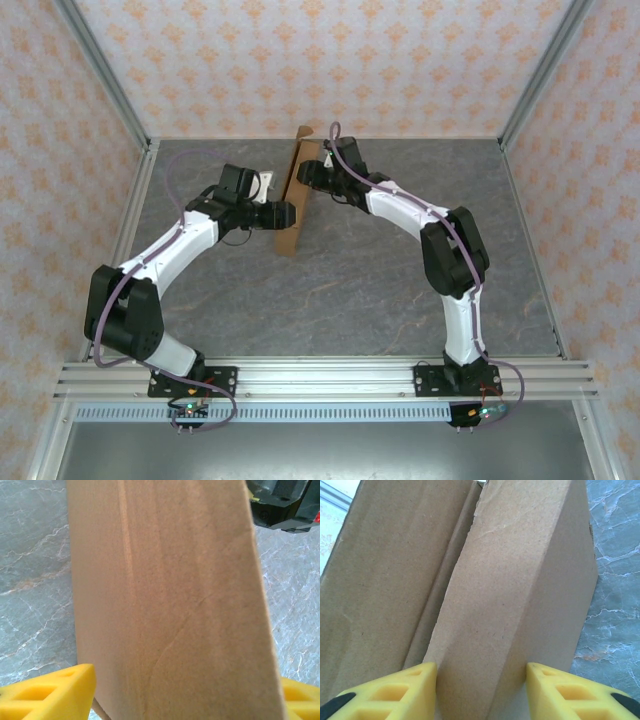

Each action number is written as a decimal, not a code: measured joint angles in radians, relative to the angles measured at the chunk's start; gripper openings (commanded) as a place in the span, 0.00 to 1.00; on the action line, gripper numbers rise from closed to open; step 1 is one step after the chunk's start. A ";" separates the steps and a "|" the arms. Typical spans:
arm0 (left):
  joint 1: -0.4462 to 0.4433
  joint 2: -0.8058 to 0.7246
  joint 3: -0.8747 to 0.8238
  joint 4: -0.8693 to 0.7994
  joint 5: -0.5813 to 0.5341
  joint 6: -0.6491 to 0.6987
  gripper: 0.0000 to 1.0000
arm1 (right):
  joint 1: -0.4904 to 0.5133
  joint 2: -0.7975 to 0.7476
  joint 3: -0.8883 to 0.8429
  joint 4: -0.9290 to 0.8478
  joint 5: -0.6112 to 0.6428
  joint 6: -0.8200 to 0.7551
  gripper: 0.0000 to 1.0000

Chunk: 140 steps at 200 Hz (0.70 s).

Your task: Fold the paper box

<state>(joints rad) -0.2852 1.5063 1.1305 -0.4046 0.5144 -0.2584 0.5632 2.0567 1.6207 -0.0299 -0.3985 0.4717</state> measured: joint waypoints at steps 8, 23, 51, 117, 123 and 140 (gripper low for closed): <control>0.000 -0.005 0.000 -0.003 -0.003 -0.001 0.74 | 0.004 -0.001 0.000 -0.003 0.011 0.000 0.46; -0.001 -0.015 0.000 -0.008 -0.008 -0.003 0.76 | 0.011 -0.002 0.001 -0.006 0.032 0.000 0.47; -0.015 -0.032 0.000 -0.012 -0.039 -0.002 0.81 | 0.020 -0.003 0.007 -0.018 0.057 0.000 0.47; -0.124 -0.031 0.040 -0.087 -0.214 0.032 0.91 | 0.028 -0.003 0.023 -0.044 0.084 0.000 0.46; -0.134 -0.030 0.048 -0.089 -0.228 0.032 0.91 | 0.029 -0.003 0.026 -0.048 0.085 0.000 0.46; -0.151 -0.026 0.063 -0.092 -0.257 0.040 0.93 | 0.031 -0.003 0.029 -0.057 0.085 0.000 0.46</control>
<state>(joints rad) -0.4366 1.4803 1.1931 -0.4969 0.2573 -0.2188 0.5938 2.0537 1.6497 -0.0868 -0.3130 0.4721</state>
